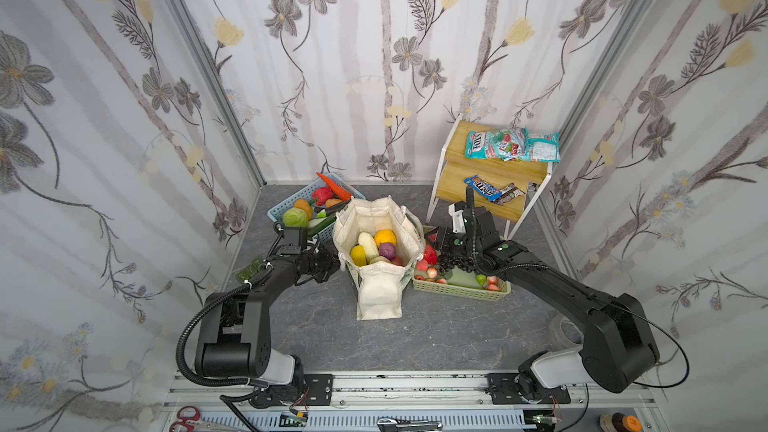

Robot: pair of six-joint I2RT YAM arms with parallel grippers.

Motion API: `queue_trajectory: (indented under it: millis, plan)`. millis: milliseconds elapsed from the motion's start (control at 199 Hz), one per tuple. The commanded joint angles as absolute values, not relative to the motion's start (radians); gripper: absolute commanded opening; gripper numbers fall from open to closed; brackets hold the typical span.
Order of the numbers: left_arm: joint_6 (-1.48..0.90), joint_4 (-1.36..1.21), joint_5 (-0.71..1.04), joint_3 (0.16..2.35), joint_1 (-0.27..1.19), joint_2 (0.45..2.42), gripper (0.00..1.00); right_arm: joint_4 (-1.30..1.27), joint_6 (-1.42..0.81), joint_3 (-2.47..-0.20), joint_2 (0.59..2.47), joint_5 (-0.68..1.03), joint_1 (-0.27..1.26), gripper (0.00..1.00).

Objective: Place the food into the grocery bag and tie it
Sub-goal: 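Close the left gripper on the tote handle while the right gripper holds the other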

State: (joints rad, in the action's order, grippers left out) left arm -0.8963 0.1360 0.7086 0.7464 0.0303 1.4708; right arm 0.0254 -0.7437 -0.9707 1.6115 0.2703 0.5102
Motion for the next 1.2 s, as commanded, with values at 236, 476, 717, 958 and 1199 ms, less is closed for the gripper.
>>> queue_trajectory:
  millis: [236,476,717,958,1199]
  plan:
    - [-0.875,0.167,0.662,0.759,0.025,1.438,0.00,-0.285,-0.930,-0.885,1.695,0.392,0.509,0.39]
    - [-0.850,0.215,0.626,0.783,0.011,1.420,0.00,-0.358,-0.979,-0.866,1.697,0.441,0.506,0.39]
    - [-0.848,0.216,0.626,0.787,0.011,1.428,0.00,-0.449,-1.046,-0.834,1.724,0.490,0.506,0.39]
    - [-0.842,0.228,0.616,0.800,0.011,1.414,0.00,-0.506,-1.086,-0.814,1.752,0.514,0.504,0.17]
    - [-0.796,0.340,0.532,0.874,-0.008,1.344,0.00,-0.487,-1.099,-0.775,1.662,0.439,0.480,0.10]
